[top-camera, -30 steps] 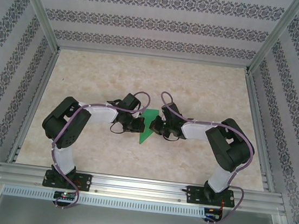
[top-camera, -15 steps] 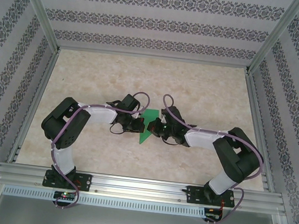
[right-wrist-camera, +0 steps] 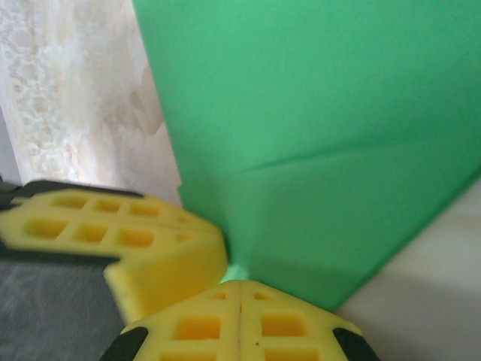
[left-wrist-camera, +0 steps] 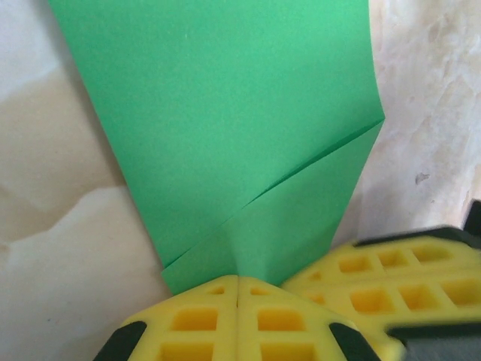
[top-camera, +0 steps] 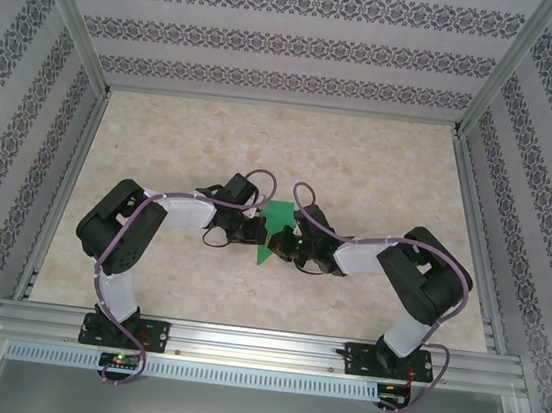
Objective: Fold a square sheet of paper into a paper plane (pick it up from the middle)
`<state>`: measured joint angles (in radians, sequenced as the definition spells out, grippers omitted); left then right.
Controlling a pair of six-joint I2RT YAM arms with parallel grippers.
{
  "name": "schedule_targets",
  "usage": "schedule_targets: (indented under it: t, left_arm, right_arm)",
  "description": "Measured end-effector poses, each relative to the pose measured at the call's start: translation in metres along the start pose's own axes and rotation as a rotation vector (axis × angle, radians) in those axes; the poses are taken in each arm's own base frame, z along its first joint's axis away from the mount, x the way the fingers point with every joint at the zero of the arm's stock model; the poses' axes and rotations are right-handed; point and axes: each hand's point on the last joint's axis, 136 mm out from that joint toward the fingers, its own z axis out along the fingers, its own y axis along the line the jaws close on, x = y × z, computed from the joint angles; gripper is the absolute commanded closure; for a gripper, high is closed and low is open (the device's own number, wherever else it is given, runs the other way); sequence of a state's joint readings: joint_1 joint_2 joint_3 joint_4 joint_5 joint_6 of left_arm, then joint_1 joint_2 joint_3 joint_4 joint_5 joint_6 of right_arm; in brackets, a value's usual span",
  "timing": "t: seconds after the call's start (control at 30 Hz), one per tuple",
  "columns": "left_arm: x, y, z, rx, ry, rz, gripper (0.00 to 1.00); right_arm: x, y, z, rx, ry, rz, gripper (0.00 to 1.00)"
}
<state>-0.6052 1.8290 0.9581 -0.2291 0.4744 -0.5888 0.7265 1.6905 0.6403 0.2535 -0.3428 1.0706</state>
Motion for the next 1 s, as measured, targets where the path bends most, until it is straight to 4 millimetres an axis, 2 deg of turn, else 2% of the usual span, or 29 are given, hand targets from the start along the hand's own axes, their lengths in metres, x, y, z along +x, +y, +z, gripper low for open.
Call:
schedule_targets:
  t: [0.07,0.17,0.57,0.77,1.0]
  left_arm:
    - [0.000,0.000,0.000,0.000,0.000,0.001,0.99]
    - [0.000,0.000,0.000,0.000,0.000,0.004,0.99]
    - [0.000,0.000,0.000,-0.001,0.001,0.011,1.00]
    - [0.000,0.000,0.000,-0.001,0.000,0.011,1.00]
    - [0.000,0.000,0.000,-0.001,0.000,0.011,1.00]
  right_arm:
    - [0.003,0.012,-0.007,-0.018,-0.010,-0.021,1.00]
    - [0.006,0.015,-0.009,-0.017,-0.016,-0.031,1.00]
    - [0.008,0.012,-0.006,-0.013,-0.020,-0.034,1.00]
    - [0.028,-0.009,-0.005,0.029,0.014,-0.032,1.00]
    - [0.028,0.001,-0.005,-0.008,0.007,-0.050,1.00]
